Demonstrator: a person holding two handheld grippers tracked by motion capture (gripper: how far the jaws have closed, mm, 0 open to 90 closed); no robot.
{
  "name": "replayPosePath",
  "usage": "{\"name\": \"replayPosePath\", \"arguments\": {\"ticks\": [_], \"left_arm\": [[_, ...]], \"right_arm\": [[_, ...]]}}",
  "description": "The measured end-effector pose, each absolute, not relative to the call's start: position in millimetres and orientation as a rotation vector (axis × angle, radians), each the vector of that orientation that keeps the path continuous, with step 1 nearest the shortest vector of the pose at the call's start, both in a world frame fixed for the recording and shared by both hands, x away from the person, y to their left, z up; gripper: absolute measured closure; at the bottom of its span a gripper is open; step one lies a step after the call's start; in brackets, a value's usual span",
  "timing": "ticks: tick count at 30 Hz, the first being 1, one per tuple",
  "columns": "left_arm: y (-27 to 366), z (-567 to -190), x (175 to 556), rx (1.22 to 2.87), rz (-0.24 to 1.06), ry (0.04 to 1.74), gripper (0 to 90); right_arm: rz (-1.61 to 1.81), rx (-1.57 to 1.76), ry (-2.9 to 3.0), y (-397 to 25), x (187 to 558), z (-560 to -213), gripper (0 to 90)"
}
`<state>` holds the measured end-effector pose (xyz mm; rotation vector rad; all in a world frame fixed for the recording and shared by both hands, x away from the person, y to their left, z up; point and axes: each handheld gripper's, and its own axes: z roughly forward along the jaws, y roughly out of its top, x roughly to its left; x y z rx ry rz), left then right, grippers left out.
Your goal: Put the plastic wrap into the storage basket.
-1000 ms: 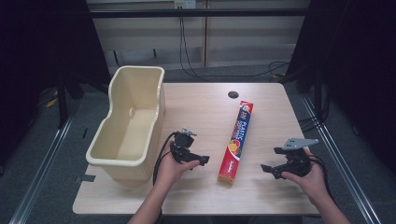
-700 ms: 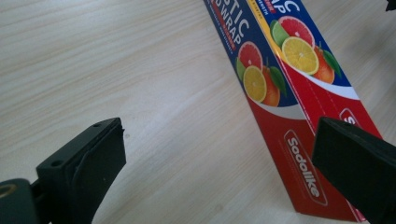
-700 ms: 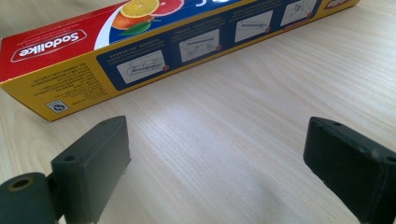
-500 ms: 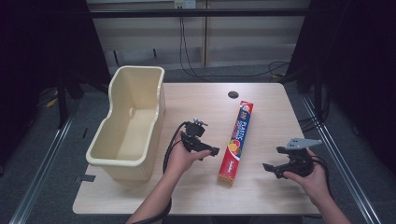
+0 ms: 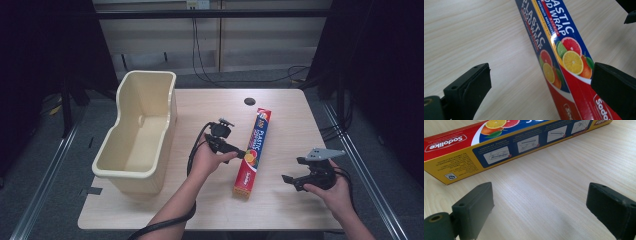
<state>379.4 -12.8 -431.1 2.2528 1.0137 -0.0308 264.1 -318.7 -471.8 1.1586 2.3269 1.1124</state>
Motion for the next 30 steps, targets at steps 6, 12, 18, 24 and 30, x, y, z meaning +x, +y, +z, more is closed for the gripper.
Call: {"name": "replayPosePath", "arguments": {"ticks": [6, 12, 18, 24, 30], "left_arm": [[-28.3, -431.9, 384.5, 2.262, -0.053, 0.996, 1.6], [-40.8, -436.9, 389.6, 2.256, -0.065, 1.017, 1.4], [-48.9, -440.0, 391.7, 2.252, -0.054, 1.026, 2.6], [-57.0, -440.9, 394.2, 2.265, -0.063, 1.02, 3.5], [-66.6, -442.9, 395.4, 2.276, -0.049, 1.034, 5.0]], "right_arm": [[1.115, 1.154, 2.334, -318.7, 263.4, -472.4, 7.3], [1.111, 1.163, 2.327, -319.1, 263.4, -472.0, 7.4], [1.114, 1.156, 2.33, -319.7, 263.9, -472.1, 7.3], [1.113, 1.176, 2.321, -321.8, 264.7, -473.0, 6.5], [1.112, 1.184, 2.309, -323.0, 264.6, -471.1, 6.7]]}}
